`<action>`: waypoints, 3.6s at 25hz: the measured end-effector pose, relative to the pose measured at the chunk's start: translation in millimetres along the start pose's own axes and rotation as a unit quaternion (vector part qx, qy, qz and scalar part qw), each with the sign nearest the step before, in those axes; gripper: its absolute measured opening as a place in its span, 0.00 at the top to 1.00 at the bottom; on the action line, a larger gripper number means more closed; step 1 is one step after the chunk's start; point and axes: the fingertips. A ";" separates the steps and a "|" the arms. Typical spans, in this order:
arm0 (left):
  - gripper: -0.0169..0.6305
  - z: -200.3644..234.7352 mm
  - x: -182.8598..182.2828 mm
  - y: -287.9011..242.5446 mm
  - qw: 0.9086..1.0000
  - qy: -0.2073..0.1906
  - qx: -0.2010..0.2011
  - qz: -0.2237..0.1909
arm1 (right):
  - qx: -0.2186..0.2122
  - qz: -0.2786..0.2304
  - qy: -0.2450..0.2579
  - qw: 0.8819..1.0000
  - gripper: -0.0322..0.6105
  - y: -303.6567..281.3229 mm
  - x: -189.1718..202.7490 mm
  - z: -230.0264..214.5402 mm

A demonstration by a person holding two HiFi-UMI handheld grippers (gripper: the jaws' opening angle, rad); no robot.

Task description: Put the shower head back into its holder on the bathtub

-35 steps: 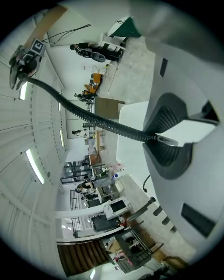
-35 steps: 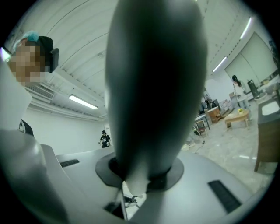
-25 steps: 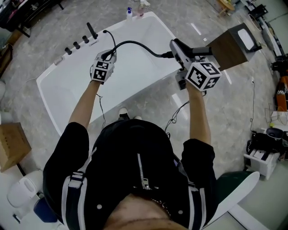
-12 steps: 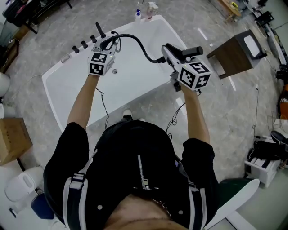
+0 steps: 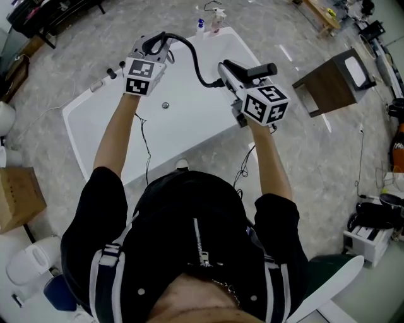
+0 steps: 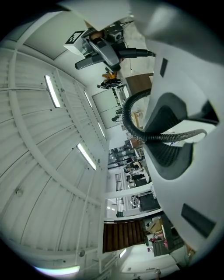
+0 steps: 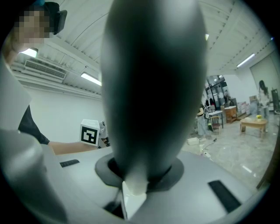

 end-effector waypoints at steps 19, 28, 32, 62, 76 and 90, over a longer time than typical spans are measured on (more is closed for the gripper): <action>0.85 62.7 -43.1 -5.9 0.995 -0.064 -0.070 -0.009 | -0.051 -0.037 -0.019 0.998 0.83 -72.7 -34.3 -2.4; 0.85 88.0 -66.6 -14.1 0.982 -0.081 -0.169 0.017 | -0.160 -0.040 -0.014 0.986 0.83 -116.3 -60.3 -25.5; 0.85 95.5 -67.6 -11.8 0.971 -0.081 -0.221 0.035 | -0.209 -0.037 -0.011 0.977 0.83 -133.7 -68.0 -32.6; 0.85 128.0 -59.3 -63.7 0.947 -0.072 -0.309 0.047 | -0.239 -0.016 -0.042 0.970 0.83 -173.8 -73.7 -89.5; 0.85 151.4 -65.2 -78.3 0.952 -0.099 -0.287 0.035 | -0.211 -0.028 -0.046 0.976 0.83 -188.8 -78.5 -87.3; 0.85 161.9 -51.8 -84.1 0.954 -0.102 -0.279 0.039 | -0.195 -0.019 -0.056 0.979 0.83 -198.4 -71.6 -90.8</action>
Point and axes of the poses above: the fingertips, and each gripper's own axes: y backward along the fingers, z to its left, x out of its underside, and after that the axes turned 15 degrees about x, right-handed
